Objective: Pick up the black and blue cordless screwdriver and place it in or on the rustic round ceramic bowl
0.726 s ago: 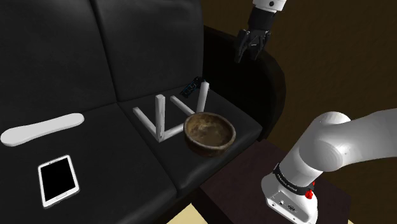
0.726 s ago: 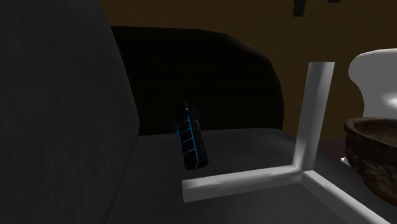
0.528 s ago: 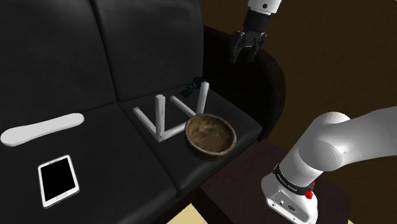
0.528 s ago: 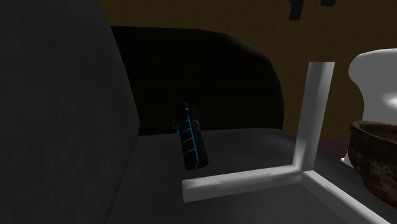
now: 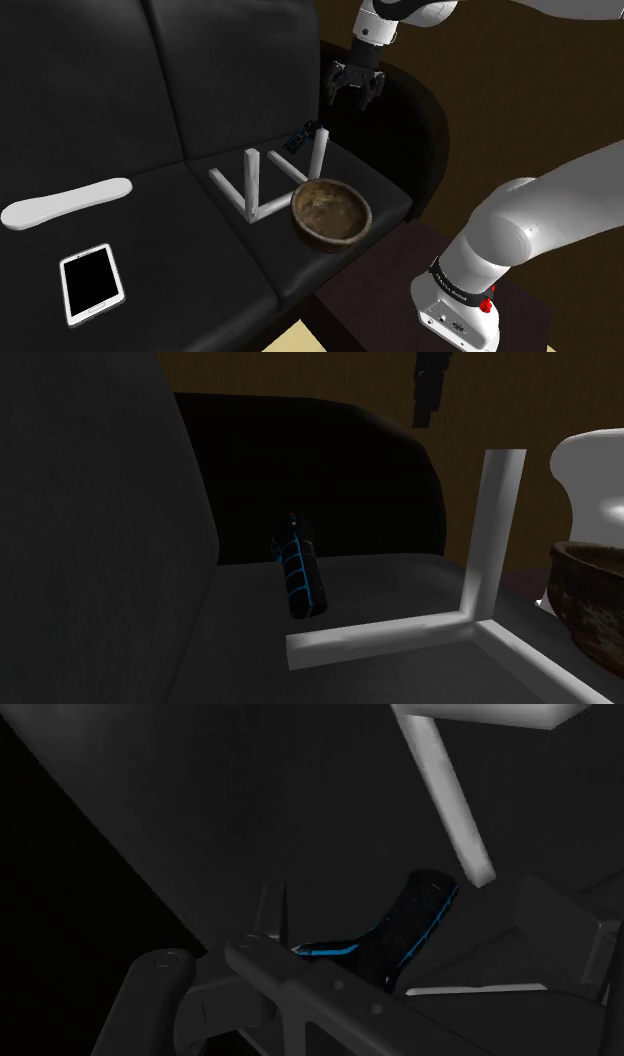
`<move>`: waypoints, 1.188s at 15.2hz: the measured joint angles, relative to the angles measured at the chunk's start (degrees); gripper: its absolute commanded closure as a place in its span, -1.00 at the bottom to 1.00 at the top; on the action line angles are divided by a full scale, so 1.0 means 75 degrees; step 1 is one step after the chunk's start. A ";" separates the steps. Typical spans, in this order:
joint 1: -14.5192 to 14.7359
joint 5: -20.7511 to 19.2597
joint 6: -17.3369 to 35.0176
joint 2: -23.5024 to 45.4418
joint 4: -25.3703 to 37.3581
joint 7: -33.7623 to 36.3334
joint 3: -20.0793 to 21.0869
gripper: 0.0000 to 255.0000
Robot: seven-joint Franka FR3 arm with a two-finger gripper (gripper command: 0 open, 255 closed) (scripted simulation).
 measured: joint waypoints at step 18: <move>-0.0748 0.1210 0.3027 0.3840 0.1191 0.3779 -0.0097 -1.00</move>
